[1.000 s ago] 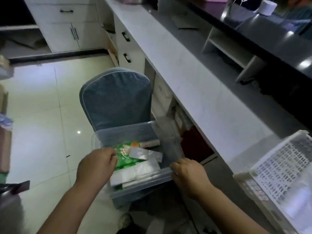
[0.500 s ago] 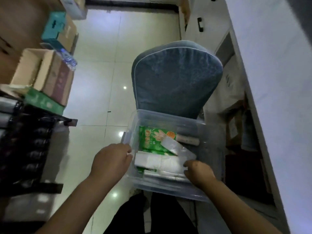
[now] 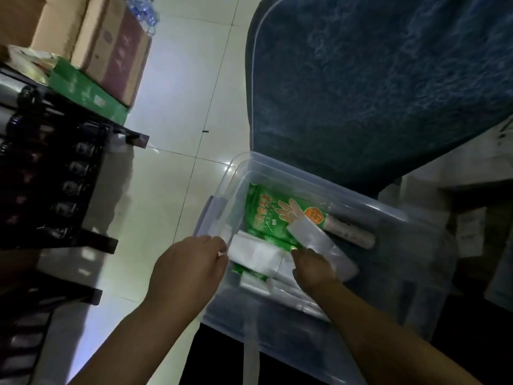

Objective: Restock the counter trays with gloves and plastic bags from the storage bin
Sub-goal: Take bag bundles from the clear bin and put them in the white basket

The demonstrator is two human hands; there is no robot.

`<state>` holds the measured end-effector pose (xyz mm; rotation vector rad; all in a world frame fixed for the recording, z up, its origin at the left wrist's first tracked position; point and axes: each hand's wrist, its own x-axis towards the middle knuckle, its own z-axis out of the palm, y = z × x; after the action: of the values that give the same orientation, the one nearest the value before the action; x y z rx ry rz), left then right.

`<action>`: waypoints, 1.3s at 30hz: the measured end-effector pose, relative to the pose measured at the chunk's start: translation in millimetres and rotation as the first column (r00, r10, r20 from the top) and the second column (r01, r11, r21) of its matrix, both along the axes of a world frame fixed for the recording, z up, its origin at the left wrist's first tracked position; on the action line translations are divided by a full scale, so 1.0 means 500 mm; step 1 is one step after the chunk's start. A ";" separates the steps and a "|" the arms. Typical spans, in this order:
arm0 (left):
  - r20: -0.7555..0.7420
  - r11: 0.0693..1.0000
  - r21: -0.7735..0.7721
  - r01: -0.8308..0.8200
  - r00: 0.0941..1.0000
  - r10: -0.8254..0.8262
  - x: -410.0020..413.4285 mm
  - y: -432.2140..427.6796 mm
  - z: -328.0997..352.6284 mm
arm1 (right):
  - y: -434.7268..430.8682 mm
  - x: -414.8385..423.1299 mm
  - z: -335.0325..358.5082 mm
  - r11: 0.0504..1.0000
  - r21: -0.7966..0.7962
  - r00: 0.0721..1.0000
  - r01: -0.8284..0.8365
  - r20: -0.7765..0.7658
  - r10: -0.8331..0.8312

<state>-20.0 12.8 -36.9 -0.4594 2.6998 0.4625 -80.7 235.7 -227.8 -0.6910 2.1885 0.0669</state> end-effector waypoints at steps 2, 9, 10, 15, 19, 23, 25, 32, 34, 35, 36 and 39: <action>0.015 1.000 0.007 0.005 1.000 -0.005 0.002 -0.004 -0.024 | -0.019 0.008 -0.034 1.000 -0.010 0.999 0.009 0.036 -0.009; 0.002 0.999 0.032 -0.004 1.000 0.004 0.012 -0.028 -0.064 | -0.062 0.026 -0.074 0.992 -0.027 0.991 0.122 -0.048 -0.123; 0.007 0.999 0.035 -0.004 1.000 0.004 0.015 -0.029 -0.065 | -0.066 0.024 -0.073 0.993 -0.026 0.993 0.112 -0.035 -0.112; 0.013 0.996 0.085 -0.012 1.000 0.011 0.032 -0.032 -0.053 | -0.065 0.026 -0.036 0.965 -0.105 0.966 0.240 0.122 -0.227; 0.006 0.993 0.108 -0.053 0.999 0.053 0.041 -0.029 -0.031 | -0.044 0.022 0.040 0.883 -0.203 0.904 0.422 0.172 -0.392; -0.003 0.987 0.129 -0.095 0.995 0.097 0.042 -0.018 0.003 | -0.038 0.009 0.158 0.729 -0.389 0.826 0.563 0.243 -0.509; 0.010 0.978 0.158 -0.136 0.991 0.136 0.039 -0.009 0.015 | -0.041 0.001 0.225 0.625 -0.465 0.776 0.627 0.301 -0.554; 0.211 0.378 0.804 -0.460 0.814 0.541 -0.034 0.033 0.089 | -0.069 -0.008 0.408 0.304 -0.534 0.606 0.789 0.596 -0.527; 0.179 0.325 0.837 -0.440 0.781 0.598 -0.044 0.036 0.101 | -0.075 -0.011 0.424 0.272 -0.544 0.597 0.794 0.616 -0.513; 0.133 0.361 0.830 -0.426 0.779 0.613 -0.048 0.035 0.104 | -0.075 -0.014 0.422 0.251 -0.550 0.590 0.797 0.616 -0.523; 0.083 0.407 0.813 -0.416 0.775 0.626 -0.052 0.033 0.104 | -0.072 -0.016 0.411 0.229 -0.557 0.580 0.798 0.606 -0.545; -0.049 0.508 0.758 -0.410 0.740 0.671 -0.062 0.017 0.097 | -0.037 -0.014 0.334 0.321 -0.535 0.583 0.782 0.444 -0.680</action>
<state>-51.1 21.2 11.4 -1.0824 2.2944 1.8508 -87.6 217.2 -60.9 0.0452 2.1451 -1.3329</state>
